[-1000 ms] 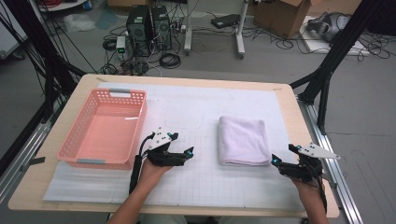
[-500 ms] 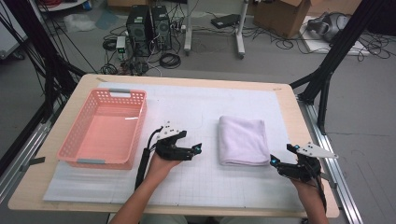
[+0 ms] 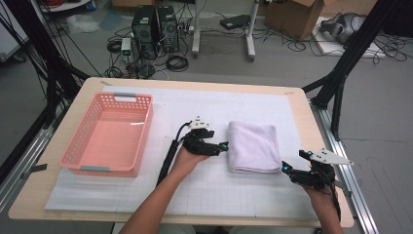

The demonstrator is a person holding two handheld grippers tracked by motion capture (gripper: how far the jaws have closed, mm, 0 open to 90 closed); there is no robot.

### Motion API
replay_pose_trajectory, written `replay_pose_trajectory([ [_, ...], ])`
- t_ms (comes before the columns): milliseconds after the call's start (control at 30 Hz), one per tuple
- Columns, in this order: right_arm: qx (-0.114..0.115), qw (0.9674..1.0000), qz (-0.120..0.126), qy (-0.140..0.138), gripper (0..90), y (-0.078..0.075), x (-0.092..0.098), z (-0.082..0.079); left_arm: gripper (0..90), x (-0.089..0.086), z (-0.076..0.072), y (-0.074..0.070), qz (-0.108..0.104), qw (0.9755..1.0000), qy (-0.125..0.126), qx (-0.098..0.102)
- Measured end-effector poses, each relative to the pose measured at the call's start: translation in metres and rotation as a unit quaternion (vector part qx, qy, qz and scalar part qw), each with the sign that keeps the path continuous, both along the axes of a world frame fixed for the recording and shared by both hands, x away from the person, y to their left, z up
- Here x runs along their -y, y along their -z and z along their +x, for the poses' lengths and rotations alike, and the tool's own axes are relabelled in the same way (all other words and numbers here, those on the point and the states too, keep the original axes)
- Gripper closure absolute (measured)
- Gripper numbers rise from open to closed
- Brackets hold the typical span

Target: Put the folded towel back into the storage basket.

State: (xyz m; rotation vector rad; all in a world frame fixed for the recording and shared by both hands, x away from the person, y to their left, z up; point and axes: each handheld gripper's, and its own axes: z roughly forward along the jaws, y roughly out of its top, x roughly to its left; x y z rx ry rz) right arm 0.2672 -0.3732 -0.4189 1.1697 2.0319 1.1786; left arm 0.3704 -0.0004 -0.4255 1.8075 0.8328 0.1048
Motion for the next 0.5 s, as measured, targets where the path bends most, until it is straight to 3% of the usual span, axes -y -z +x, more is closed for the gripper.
replay_pose_trajectory([
  [100, -0.002, 1.0, 0.001, -0.001, 17.7, 0.0, -0.001, 0.0, 22.0, 0.007, 0.004, 0.004, 0.012, 0.9998, -0.006, -0.017],
  [500, -0.002, 1.0, 0.002, -0.004, 17.7, 0.0, -0.002, 0.0, 21.7, 0.042, 0.015, 0.014, 0.018, 0.9983, -0.005, -0.056],
])
